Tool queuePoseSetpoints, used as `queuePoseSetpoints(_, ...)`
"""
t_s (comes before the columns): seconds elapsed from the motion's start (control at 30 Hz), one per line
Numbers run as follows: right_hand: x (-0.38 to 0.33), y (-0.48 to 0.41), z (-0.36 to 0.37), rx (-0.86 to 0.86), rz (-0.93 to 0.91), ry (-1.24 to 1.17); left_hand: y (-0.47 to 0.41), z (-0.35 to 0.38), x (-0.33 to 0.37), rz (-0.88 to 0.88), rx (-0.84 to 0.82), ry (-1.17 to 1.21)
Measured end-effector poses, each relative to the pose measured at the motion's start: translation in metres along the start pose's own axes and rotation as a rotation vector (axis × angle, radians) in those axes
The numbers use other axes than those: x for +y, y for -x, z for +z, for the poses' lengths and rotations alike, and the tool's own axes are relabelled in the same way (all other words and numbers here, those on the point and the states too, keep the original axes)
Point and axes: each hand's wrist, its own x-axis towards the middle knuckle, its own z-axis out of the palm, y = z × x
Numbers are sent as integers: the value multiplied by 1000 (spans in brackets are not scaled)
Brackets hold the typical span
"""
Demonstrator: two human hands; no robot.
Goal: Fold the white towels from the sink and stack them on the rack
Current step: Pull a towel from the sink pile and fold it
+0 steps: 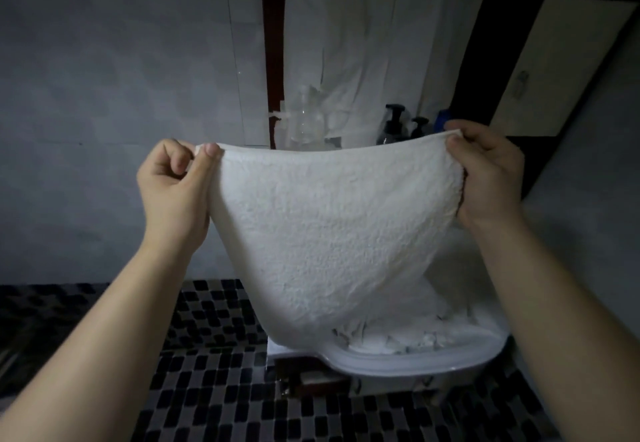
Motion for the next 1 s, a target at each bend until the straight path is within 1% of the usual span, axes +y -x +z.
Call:
queuePoseSetpoints(0.13,9,29,-11,27,65,20,24,-9,-13,-98,-45,2)
queuePoseSetpoints(0.4,30,75,-28,93,164,34,63,-25,-41,-266,-53,-5)
queuePoseSetpoints(0.57,37,107,-43,113,222,59,92,-40,-58,-316,-44,27)
queuePoseSetpoints(0.67,39,125,-50,107,258,75,109,-48,-66,-359,-68,52)
queuePoseSetpoints(0.77,46,145,-55,113,299,121,126,-59,-78,-424,-92,57)
queuePoseSetpoints(0.83,50,153,-57,125,344,159,136,-67,-87,-464,-98,16)
queuePoseSetpoints(1.0,80,161,-56,195,428,379,157,-86,-117,-573,-152,-114)
